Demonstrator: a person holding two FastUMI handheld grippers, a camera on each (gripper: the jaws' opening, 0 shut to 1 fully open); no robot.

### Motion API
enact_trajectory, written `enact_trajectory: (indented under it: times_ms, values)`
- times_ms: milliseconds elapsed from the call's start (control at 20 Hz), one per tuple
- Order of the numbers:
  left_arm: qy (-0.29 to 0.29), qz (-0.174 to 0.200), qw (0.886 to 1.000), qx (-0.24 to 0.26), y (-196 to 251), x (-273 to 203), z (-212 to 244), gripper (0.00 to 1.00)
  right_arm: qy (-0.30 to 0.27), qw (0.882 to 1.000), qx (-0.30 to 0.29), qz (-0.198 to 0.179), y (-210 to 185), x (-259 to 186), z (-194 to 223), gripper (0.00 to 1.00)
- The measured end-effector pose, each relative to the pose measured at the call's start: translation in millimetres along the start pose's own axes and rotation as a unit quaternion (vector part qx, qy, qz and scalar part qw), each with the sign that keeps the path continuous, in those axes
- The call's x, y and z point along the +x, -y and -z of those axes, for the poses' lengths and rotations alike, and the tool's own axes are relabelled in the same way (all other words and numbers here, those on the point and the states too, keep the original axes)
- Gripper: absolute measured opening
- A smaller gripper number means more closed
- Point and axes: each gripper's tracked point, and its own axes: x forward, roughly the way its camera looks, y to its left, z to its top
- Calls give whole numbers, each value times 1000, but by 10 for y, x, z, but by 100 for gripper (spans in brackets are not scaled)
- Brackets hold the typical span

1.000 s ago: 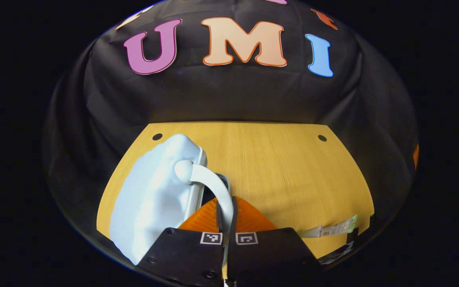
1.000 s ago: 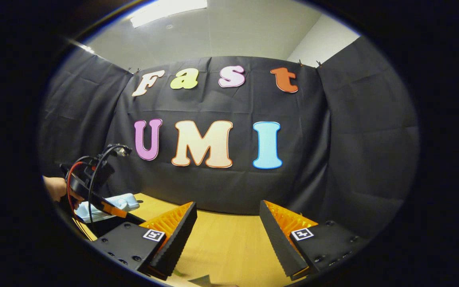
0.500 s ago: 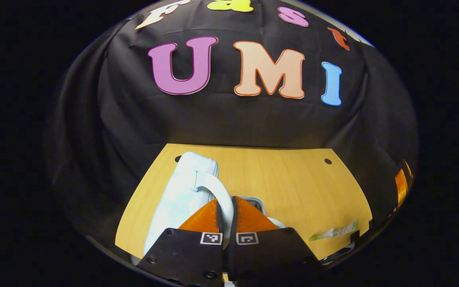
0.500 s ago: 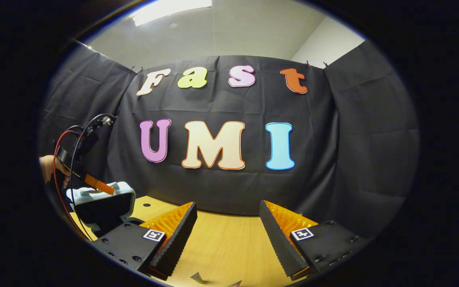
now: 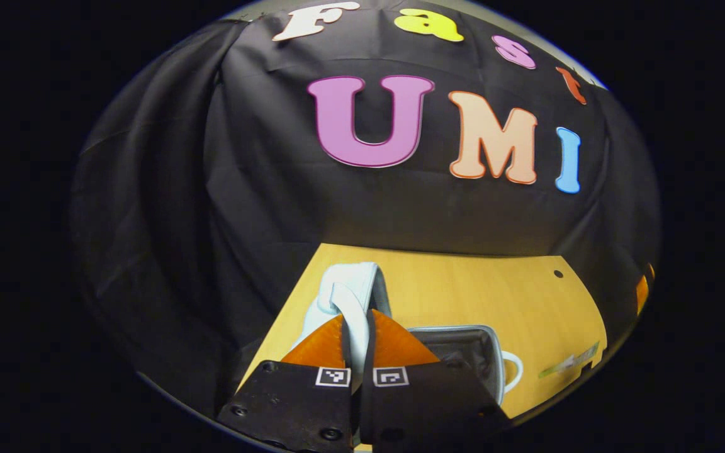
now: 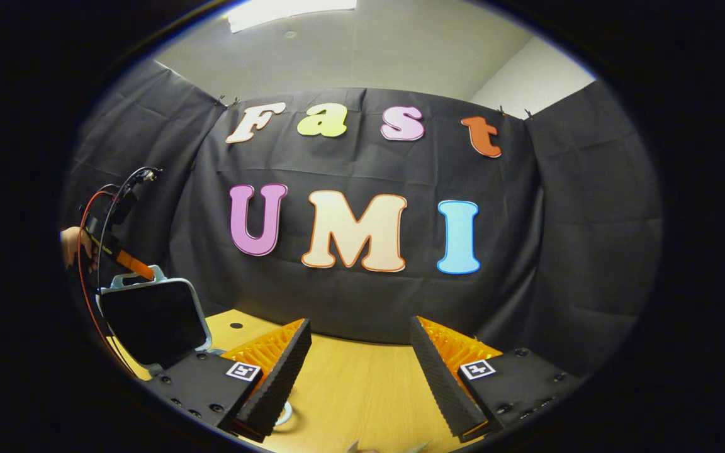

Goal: First open the suitcase, pack the skin care products into it, and then close the suitcase.

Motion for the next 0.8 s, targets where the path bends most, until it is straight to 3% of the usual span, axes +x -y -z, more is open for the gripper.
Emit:
enact_trajectory:
  times_ms: [400, 700, 800]
  values:
    - [-31, -13, 998, -51, -909, 367, 299, 0, -25, 1000, -15, -9, -508, 131, 137, 99]
    - [-71, -44, 994, -72, -1567, 651, 787, 0, -44, 998, -32, -12, -703, 207, 279, 99]
    - [-93, -44, 989, -105, -1653, 751, 992, 0, -52, 998, -37, -15, -774, 212, 344, 99]
